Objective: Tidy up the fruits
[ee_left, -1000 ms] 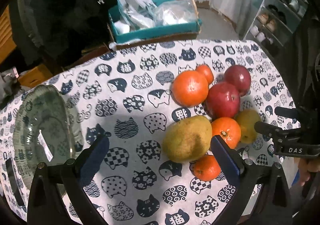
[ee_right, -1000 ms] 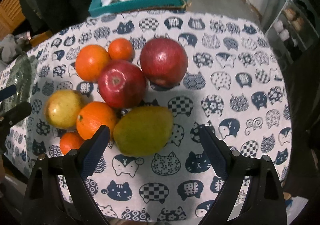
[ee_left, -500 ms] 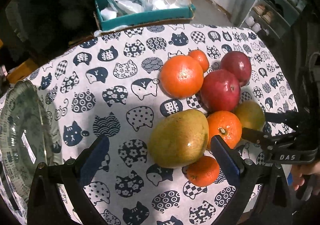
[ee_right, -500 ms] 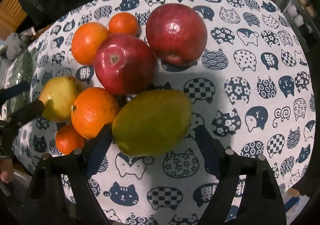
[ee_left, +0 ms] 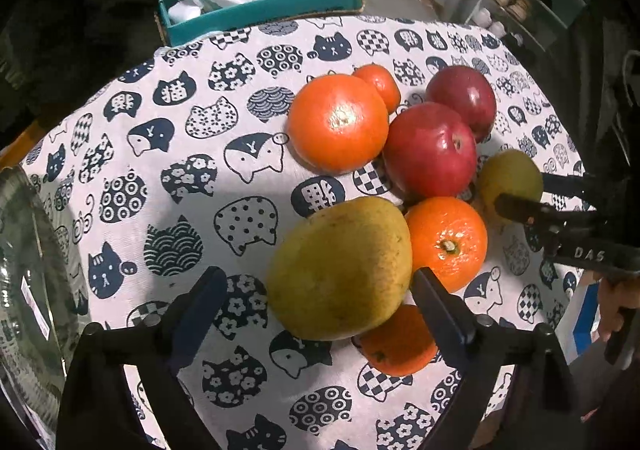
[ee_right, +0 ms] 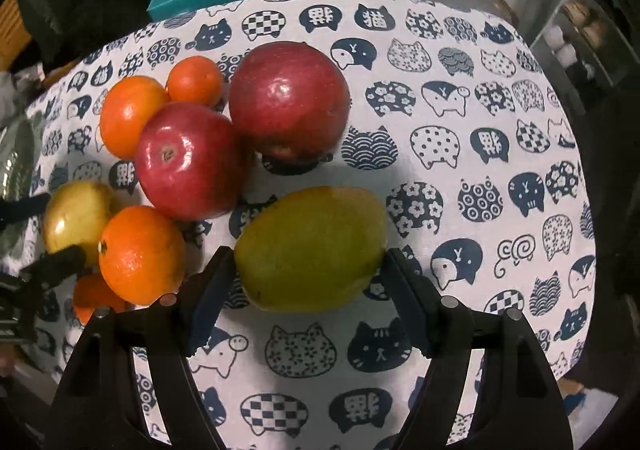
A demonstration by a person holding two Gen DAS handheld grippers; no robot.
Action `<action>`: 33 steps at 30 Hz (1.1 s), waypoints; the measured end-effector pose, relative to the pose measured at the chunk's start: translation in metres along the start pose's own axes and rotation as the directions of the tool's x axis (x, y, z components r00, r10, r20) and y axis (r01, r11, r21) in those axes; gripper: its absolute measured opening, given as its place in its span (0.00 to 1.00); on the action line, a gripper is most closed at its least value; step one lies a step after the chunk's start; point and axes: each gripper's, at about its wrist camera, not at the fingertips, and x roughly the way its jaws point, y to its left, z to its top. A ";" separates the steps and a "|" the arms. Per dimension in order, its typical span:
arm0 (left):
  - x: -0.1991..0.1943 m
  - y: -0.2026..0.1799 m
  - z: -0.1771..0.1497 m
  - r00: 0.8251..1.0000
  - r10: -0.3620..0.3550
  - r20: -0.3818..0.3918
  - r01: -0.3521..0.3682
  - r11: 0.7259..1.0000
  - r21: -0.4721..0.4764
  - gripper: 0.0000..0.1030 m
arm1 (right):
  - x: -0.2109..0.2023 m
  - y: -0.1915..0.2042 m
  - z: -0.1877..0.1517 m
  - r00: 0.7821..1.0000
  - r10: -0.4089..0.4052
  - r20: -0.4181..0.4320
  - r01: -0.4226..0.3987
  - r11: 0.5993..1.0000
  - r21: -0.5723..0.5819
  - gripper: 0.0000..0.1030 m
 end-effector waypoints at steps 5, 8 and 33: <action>0.011 0.000 -0.001 0.999 -0.030 -0.023 0.030 1.000 0.002 0.85 | 0.013 -0.003 0.001 1.000 -0.017 -0.013 0.017 1.000 0.005 0.76; 0.014 0.000 -0.001 0.998 -0.050 -0.032 0.050 0.999 0.001 0.81 | 0.029 -0.003 0.006 1.000 0.006 -0.023 -0.005 1.000 0.029 0.77; 0.000 -0.005 -0.010 0.998 0.014 0.054 -0.018 0.998 0.056 0.71 | 0.005 0.005 0.000 0.996 -0.080 0.051 0.081 0.996 -0.026 0.75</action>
